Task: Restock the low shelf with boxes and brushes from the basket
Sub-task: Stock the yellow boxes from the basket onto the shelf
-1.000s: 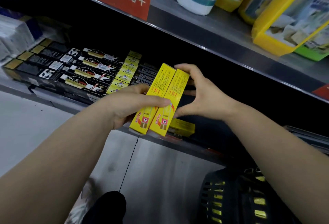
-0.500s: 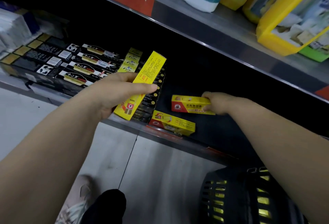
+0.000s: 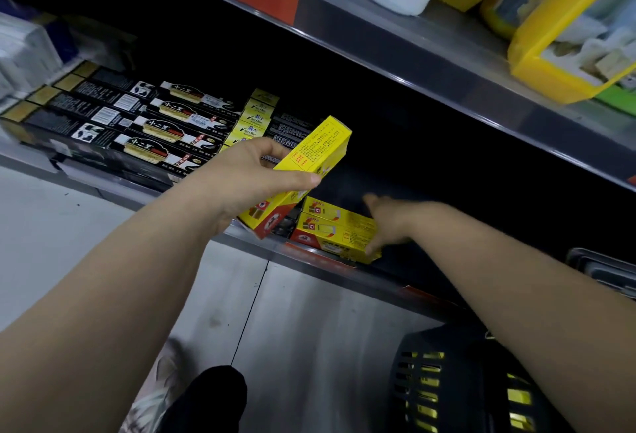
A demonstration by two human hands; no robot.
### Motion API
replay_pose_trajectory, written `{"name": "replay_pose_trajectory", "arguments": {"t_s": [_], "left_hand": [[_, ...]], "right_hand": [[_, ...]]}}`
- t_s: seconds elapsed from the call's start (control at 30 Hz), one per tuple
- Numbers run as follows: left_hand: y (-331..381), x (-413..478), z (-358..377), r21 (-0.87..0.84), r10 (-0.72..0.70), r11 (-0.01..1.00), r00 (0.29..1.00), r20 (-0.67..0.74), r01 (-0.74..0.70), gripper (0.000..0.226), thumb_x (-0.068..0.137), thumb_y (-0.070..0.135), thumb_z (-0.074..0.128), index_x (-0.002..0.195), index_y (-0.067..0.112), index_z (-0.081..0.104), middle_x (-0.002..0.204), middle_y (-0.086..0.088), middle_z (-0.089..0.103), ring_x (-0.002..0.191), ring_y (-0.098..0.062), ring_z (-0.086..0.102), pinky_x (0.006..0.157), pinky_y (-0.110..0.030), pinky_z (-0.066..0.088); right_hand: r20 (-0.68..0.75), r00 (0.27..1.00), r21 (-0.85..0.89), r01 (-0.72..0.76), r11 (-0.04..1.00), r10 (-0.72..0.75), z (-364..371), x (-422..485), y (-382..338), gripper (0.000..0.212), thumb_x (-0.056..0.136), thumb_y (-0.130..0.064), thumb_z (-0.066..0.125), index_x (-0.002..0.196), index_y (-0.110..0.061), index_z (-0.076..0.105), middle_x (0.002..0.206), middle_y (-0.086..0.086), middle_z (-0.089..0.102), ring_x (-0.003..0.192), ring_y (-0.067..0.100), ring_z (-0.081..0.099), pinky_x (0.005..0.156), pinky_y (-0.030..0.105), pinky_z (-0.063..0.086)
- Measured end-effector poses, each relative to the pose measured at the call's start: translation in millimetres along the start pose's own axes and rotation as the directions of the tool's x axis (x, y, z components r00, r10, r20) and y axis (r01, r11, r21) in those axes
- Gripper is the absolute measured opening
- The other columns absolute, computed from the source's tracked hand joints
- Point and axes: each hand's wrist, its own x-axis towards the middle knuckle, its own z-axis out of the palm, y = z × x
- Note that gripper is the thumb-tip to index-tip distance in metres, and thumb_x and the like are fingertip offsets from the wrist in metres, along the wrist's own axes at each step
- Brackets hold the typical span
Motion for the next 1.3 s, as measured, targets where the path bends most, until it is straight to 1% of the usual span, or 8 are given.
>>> {"name": "replay_pose_trajectory", "arguments": {"t_s": [0.13, 0.27, 0.4, 0.53, 0.67, 0.9, 1.17, 1.3], "left_hand": [[2.4, -0.7, 7.3, 0.075, 0.027, 0.997, 1.0, 0.006, -0.028, 0.047, 0.068, 0.04, 0.078, 0.107, 0.021, 0.059, 0.101, 0.004, 0.063, 0.09, -0.012, 0.062, 0.076, -0.034, 0.054], [6.0, -7.2, 16.0, 0.026, 0.104, 0.994, 0.983, 0.151, -0.109, 0.047, 0.059, 0.037, 0.082, 0.101, 0.024, 0.064, 0.097, 0.001, 0.072, 0.085, -0.015, 0.07, 0.081, -0.038, 0.057], [3.5, -6.9, 13.1, -0.007, 0.174, 0.984, 0.962, 0.209, -0.177, 0.061, 0.055, 0.029, 0.082, 0.112, 0.027, 0.06, 0.107, 0.008, 0.069, 0.097, -0.008, 0.066, 0.08, -0.024, 0.056], [-4.4, 0.7, 3.4, 0.167, 0.263, 0.951, 0.965, 0.011, -0.261, 0.053, 0.071, 0.015, 0.079, 0.118, 0.024, 0.055, 0.115, 0.011, 0.061, 0.103, 0.0, 0.056, 0.076, -0.001, 0.042], [-14.0, 4.3, 4.8, 0.457, 0.295, 0.858, 0.953, -0.067, -0.234, 0.054, 0.08, 0.023, 0.073, 0.128, 0.028, 0.051, 0.132, 0.01, 0.053, 0.112, -0.009, 0.05, 0.089, -0.017, 0.036], [-25.8, 11.6, 4.7, 0.57, 0.171, 0.81, 0.985, -0.006, -0.137, 0.06, 0.081, 0.033, 0.07, 0.135, 0.028, 0.046, 0.14, 0.003, 0.046, 0.135, -0.021, 0.029, 0.105, -0.04, 0.036], [-12.7, 4.4, 16.9, 0.516, 0.253, 0.823, 0.967, 0.042, -0.238, 0.048, 0.083, 0.025, 0.068, 0.128, 0.027, 0.052, 0.127, 0.009, 0.056, 0.117, -0.009, 0.05, 0.092, -0.023, 0.038], [23.4, -19.8, 47.0, 0.474, 0.309, 0.796, 0.926, 0.218, -0.377, 0.038, 0.085, 0.025, 0.065, 0.122, 0.029, 0.054, 0.117, 0.012, 0.06, 0.108, -0.004, 0.053, 0.094, -0.023, 0.044]], "right_hand": [[-0.388, 0.9, 0.369, 0.347, 0.862, -0.197, -49.5, -48.8, -3.6, 0.12, 0.06, -0.032, 0.086, 0.15, -0.024, 0.007, 0.152, 0.008, 0.026, 0.136, 0.021, 0.033, 0.109, 0.029, 0.032], [-0.567, 0.67, 0.037, 0.603, 0.797, -0.48, -51.1, -92.1, -22.6, 0.069, 0.071, -0.035, 0.078, 0.133, -0.027, 0.048, 0.131, -0.003, 0.05, 0.123, 0.011, 0.039, 0.101, 0.015, 0.026], [-0.51, 0.759, 0.05, 0.496, 0.867, -0.405, -41.7, -93.0, -8.4, 0.04, 0.083, -0.036, 0.066, 0.119, -0.024, 0.054, 0.102, -0.01, 0.053, 0.099, 0.01, 0.044, 0.077, 0.016, 0.03], [-0.361, 0.929, 0.15, 0.141, 0.978, -0.079, -38.7, -63.0, 26.5, 0.04, 0.092, -0.034, 0.055, 0.125, -0.016, 0.039, 0.095, 0.002, 0.053, 0.083, 0.019, 0.053, 0.068, 0.027, 0.039], [-0.304, 0.949, 0.078, -0.062, 0.995, 0.083, -29.8, -11.6, 34.6, 0.047, 0.094, -0.023, 0.052, 0.134, -0.01, 0.032, 0.108, 0.014, 0.056, 0.092, 0.028, 0.057, 0.068, 0.03, 0.04], [-0.108, 0.994, 0.193, 0.003, 0.981, 0.019, 10.5, 42.2, 8.3, 0.049, 0.097, -0.038, 0.044, 0.142, -0.027, 0.028, 0.138, 0.012, 0.036, 0.116, 0.029, 0.049, 0.09, 0.034, 0.041], [-0.03, 0.995, 0.187, -0.087, 0.979, 0.094, 2.9, 19.5, 13.5, 0.083, 0.09, -0.044, 0.056, 0.15, -0.017, 0.006, 0.154, 0.016, 0.018, 0.136, 0.031, 0.034, 0.108, 0.035, 0.034], [-0.198, 0.98, 0.151, 0.035, 0.988, -0.004, -31.4, -37.3, 12.8, 0.057, 0.091, -0.028, 0.058, 0.141, -0.015, 0.034, 0.137, 0.01, 0.047, 0.118, 0.025, 0.051, 0.09, 0.026, 0.041]]}}
